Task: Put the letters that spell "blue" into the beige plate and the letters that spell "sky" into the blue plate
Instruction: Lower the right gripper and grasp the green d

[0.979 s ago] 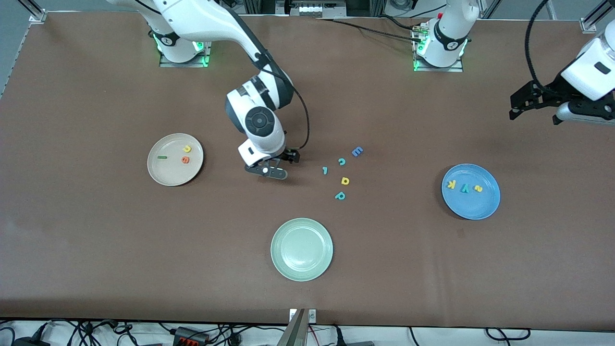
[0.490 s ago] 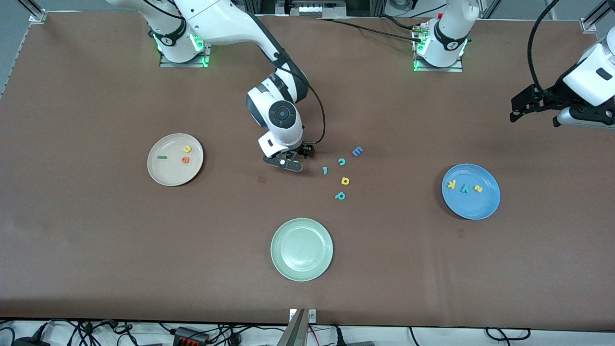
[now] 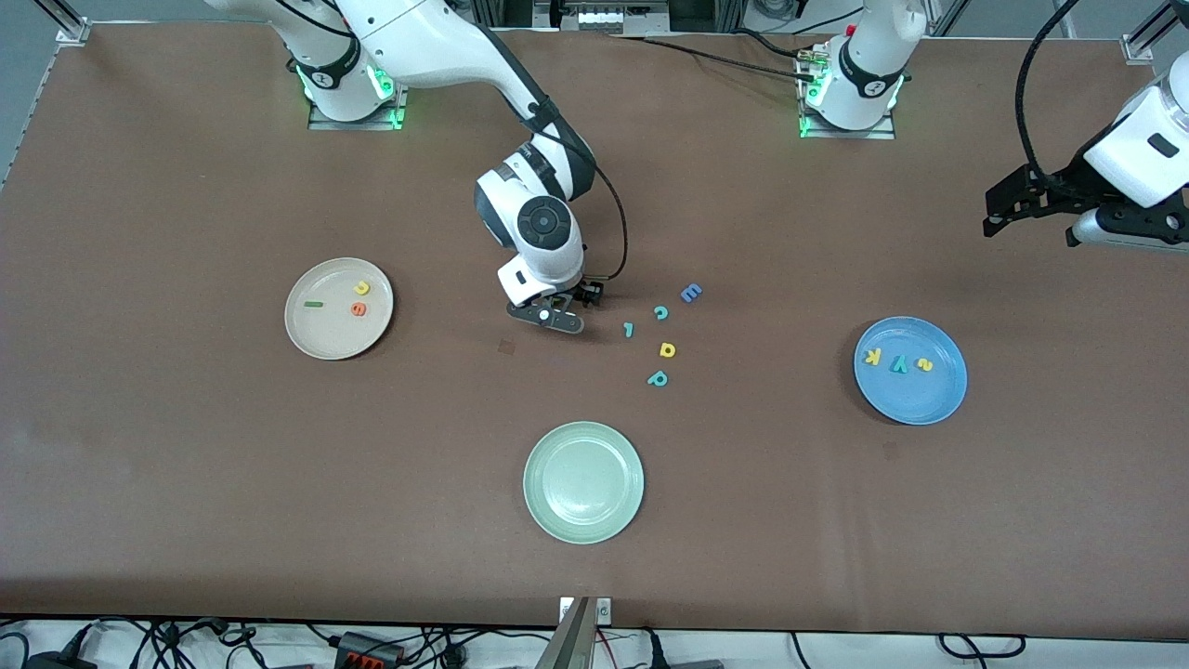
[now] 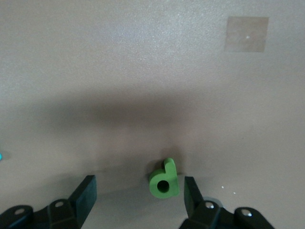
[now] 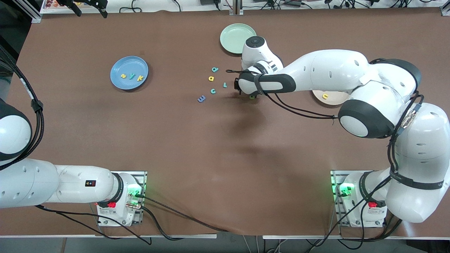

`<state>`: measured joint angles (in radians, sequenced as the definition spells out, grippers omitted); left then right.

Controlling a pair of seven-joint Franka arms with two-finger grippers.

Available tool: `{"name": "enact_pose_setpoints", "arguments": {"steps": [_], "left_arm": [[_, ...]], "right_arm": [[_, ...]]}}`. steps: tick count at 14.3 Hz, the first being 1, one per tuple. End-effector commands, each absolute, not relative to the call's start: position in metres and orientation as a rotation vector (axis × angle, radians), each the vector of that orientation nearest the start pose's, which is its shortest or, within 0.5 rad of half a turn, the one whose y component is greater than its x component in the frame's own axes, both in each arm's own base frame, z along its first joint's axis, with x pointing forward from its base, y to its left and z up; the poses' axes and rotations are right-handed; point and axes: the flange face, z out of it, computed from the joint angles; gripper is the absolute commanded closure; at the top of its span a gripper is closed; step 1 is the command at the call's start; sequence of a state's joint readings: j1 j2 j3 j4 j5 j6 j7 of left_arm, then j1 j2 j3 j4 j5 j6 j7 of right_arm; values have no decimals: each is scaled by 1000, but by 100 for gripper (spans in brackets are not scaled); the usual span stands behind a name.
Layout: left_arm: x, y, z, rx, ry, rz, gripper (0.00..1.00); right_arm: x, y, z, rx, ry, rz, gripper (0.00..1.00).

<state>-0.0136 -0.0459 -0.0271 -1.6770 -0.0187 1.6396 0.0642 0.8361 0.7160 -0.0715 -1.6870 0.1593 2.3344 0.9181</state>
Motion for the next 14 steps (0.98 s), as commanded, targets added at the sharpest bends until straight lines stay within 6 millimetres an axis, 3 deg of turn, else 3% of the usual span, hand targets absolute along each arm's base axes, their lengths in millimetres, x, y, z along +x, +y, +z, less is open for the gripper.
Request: {"name": "enact_pose_setpoints", "arguments": {"steps": [1,5,9,13,14], "left_arm": [[548,-26,613,-3158,135,-12,0],[548,-34,613,-3130,164,-12,0],[549,-29,613,-3132,147,-12,0],[549,-29,613,-3133,145,-12,0],[549,-28,612,-3133,145,-10,0]], "right_arm": [[478,468,176,-3118,405,166,27],[480,462,172,-3123,417,177,28],[481,459,171,-3124,413,179,39],[481,459,171,-3125,401,179,75],[482,459,172,-3123,412,177,78]]}}
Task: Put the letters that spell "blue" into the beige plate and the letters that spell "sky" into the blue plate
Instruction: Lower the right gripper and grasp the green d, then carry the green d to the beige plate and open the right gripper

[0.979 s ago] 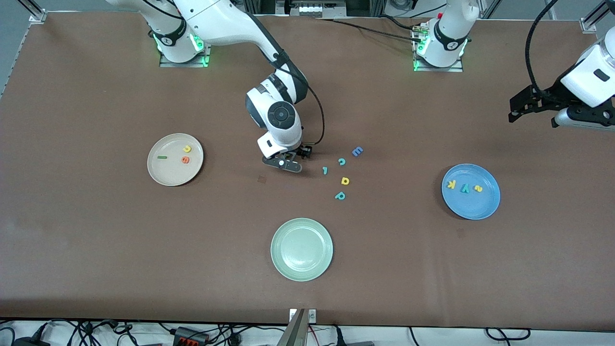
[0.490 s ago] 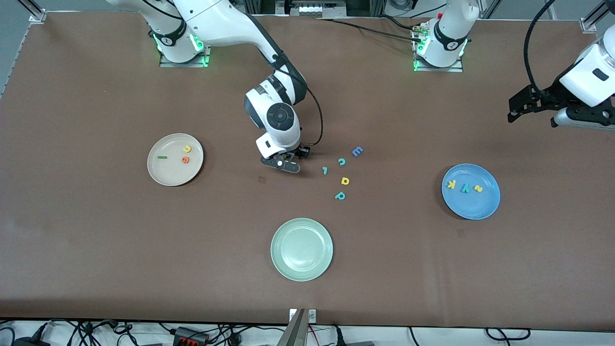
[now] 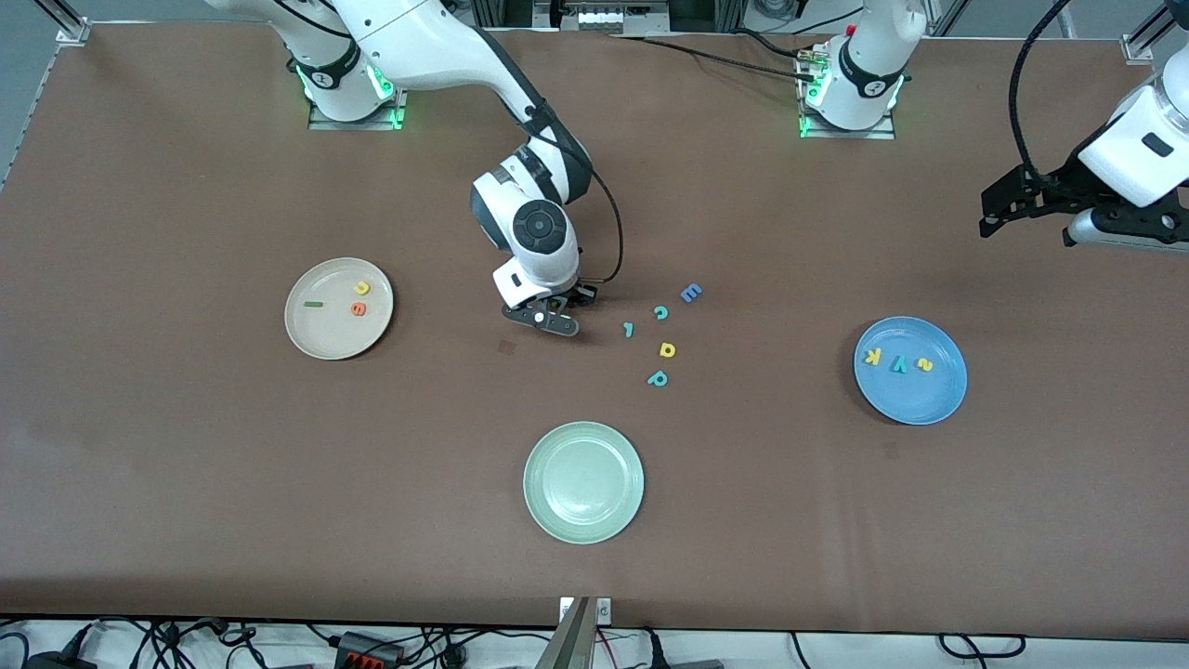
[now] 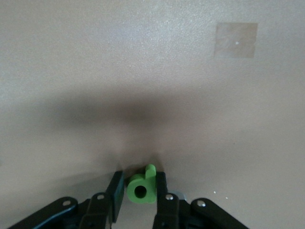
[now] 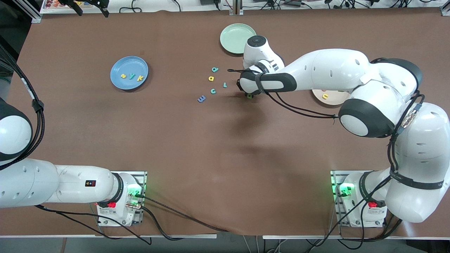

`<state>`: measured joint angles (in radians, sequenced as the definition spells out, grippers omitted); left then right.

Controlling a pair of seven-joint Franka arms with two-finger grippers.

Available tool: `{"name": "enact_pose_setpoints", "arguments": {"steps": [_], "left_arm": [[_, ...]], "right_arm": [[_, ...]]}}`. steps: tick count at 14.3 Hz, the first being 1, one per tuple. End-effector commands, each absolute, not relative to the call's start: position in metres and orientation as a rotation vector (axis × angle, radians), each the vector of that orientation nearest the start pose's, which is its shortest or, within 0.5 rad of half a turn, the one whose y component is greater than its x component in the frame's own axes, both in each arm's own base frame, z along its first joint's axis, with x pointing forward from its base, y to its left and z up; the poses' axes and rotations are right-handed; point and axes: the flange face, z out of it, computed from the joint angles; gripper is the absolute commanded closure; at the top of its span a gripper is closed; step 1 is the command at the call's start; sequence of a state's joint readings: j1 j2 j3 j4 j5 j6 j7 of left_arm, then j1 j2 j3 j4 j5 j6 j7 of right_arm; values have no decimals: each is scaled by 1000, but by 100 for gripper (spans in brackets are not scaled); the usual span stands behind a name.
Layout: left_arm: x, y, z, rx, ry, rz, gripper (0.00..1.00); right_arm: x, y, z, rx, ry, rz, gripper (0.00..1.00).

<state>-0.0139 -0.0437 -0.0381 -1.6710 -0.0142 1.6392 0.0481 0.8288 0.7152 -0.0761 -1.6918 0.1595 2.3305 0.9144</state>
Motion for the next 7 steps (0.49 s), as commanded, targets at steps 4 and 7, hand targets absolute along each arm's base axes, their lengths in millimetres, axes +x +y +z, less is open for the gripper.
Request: {"name": "enact_pose_setpoints", "arguments": {"steps": [4,7], "left_arm": [[550,-21,612,-3134,121,-12,0],[549,-22,612,-3134,125,-12,0]], "right_arm": [[498,453,193,-3095,423,139,82],[528,420,233,-3076,432,129,83]]}}
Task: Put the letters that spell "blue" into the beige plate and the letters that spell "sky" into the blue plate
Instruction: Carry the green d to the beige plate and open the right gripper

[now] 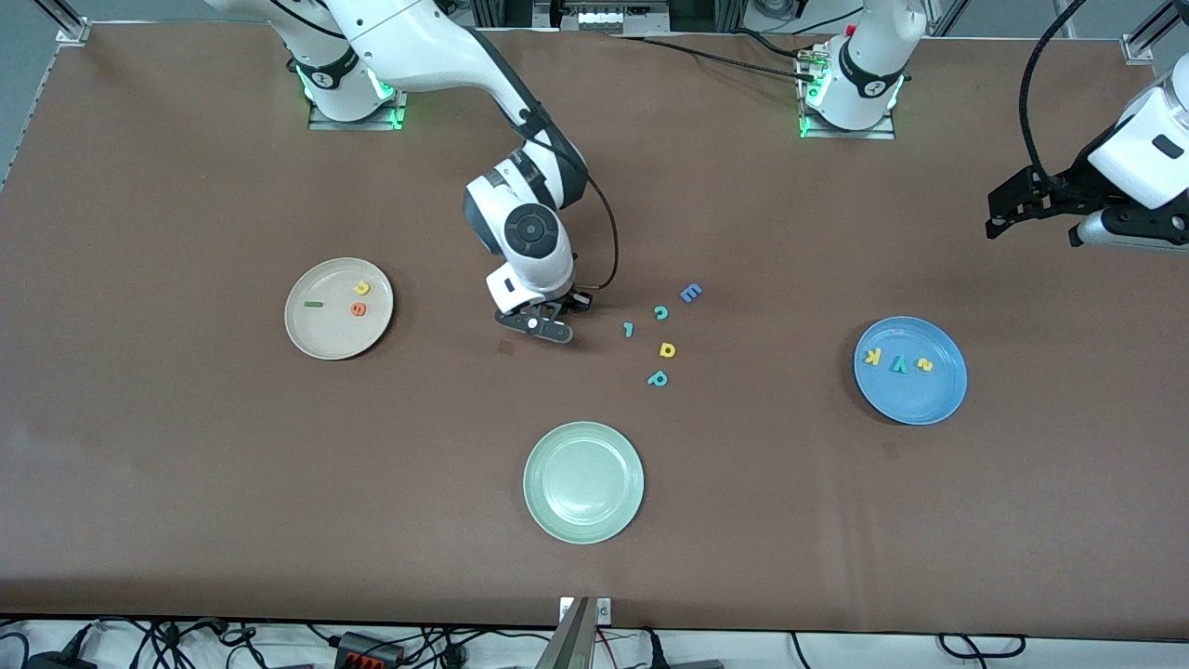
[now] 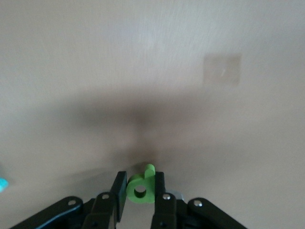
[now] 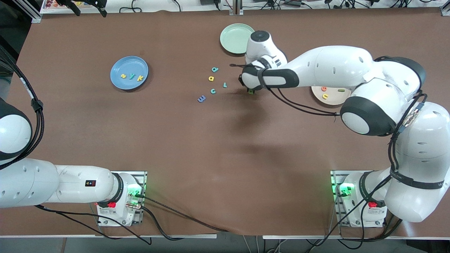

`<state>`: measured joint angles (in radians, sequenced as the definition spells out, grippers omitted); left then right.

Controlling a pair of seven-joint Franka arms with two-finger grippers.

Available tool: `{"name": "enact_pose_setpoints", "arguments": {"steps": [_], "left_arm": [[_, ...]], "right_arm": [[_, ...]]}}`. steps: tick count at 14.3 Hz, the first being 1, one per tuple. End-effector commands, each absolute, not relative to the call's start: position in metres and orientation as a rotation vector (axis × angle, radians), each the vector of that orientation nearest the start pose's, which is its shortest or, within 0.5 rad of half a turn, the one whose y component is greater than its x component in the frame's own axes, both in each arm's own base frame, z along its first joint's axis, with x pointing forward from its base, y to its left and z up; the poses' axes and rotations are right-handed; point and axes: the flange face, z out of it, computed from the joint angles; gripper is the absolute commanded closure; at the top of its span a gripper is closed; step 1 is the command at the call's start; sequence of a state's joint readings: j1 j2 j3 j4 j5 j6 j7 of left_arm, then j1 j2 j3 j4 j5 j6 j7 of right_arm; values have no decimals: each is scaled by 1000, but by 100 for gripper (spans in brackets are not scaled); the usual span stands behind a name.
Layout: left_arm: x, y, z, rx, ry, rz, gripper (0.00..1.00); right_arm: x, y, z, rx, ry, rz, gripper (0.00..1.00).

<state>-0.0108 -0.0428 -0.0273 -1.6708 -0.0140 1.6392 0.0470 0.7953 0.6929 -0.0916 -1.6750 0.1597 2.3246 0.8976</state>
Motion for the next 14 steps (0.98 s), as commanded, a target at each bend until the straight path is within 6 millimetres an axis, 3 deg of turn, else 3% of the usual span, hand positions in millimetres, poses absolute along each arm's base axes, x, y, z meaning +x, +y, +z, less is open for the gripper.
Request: {"name": "enact_pose_setpoints", "arguments": {"steps": [1,5,9,11,14], "left_arm": [[550,-22,612,-3134,123,-12,0],[549,-21,612,-3134,121,-7,0],[549,-20,612,-3134,118,-7,0],[549,-20,612,-3134,116,-7,0],[549,-20,612,-3134,116,-7,0]], "right_arm": [[538,401,245,-3088,393,163,82],[587,264,270,-3114,263,387,82],[584,142,277,-3057,65,530,82],[576,100,264,-3028,19,570,82],[559,81,238,-3018,-36,600,82]]}}
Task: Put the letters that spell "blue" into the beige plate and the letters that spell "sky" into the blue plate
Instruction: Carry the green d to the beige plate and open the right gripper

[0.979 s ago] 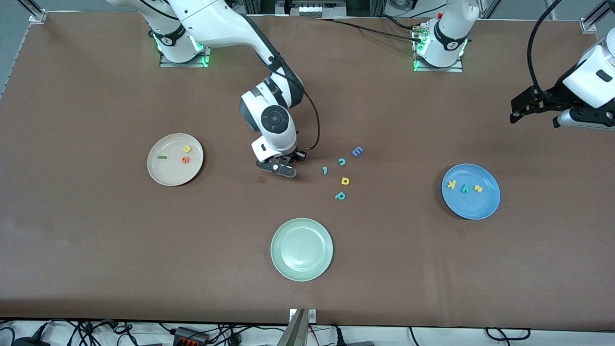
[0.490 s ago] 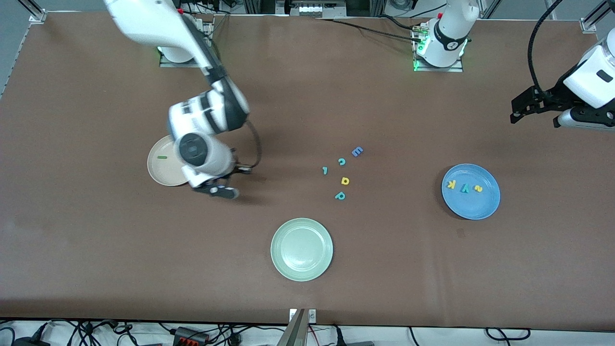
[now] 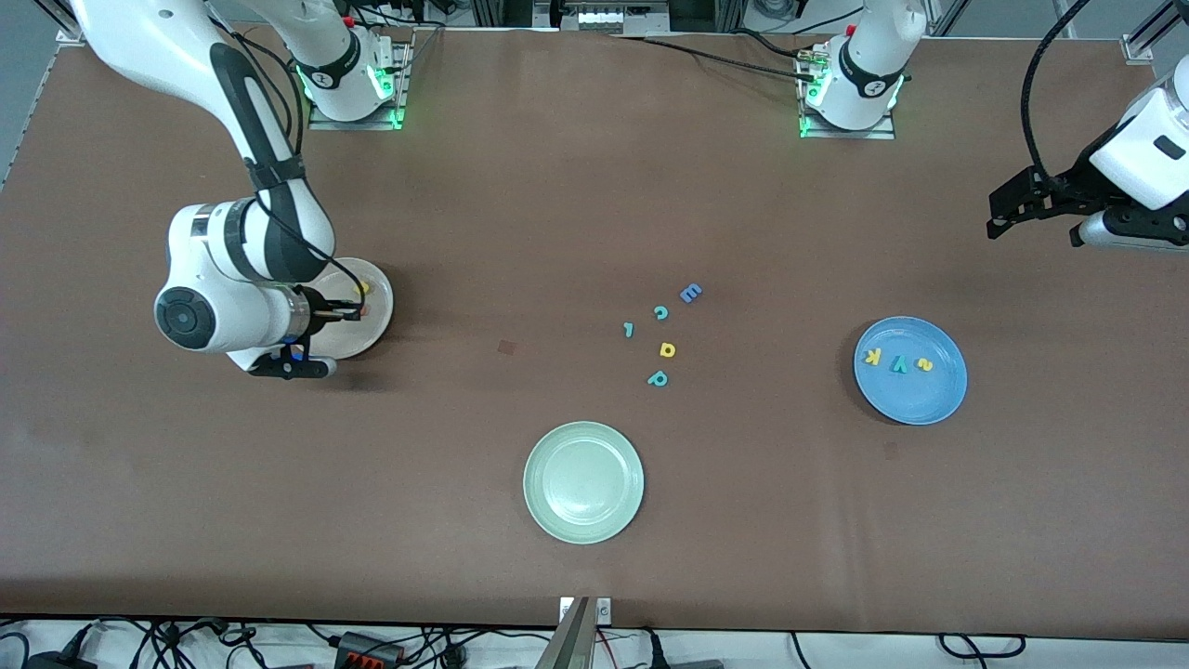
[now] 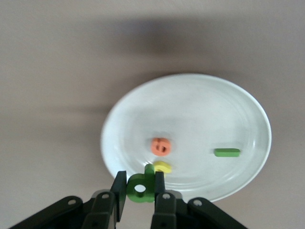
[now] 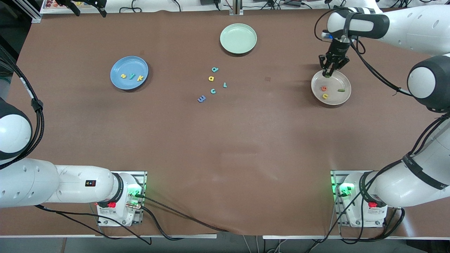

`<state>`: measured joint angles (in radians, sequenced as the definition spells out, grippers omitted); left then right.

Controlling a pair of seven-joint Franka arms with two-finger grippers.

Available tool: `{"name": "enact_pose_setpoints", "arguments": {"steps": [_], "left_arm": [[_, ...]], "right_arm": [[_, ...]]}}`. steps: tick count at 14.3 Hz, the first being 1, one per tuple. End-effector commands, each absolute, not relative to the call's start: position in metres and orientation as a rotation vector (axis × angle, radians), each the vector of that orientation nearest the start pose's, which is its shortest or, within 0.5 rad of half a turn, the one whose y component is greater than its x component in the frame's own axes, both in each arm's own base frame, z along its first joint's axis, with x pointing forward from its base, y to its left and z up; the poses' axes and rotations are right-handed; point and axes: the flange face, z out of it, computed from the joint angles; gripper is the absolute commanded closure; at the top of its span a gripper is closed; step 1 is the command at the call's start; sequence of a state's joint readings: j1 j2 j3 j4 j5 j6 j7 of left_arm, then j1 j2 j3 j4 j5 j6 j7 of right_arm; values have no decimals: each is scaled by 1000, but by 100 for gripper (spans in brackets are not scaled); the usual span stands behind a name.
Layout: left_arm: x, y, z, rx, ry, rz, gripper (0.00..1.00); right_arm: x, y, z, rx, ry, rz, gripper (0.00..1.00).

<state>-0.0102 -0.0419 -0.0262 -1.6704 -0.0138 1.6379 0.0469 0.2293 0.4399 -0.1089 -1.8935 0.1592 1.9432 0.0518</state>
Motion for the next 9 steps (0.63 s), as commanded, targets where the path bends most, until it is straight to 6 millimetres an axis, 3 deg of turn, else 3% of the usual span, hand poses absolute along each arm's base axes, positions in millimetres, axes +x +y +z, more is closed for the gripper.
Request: {"name": "enact_pose_setpoints", "arguments": {"steps": [1,3,9], "left_arm": [[549,-20,612,-3134,116,-10,0],[550,-21,612,-3134,118,-12,0],[549,-28,612,-3133,137,-10,0]], "right_arm": [[552,77,227,-3019,-58,586,82],[548,64,219,-3018,-107,532,82],[538,52,204,-3065,-235,533,82]]}}
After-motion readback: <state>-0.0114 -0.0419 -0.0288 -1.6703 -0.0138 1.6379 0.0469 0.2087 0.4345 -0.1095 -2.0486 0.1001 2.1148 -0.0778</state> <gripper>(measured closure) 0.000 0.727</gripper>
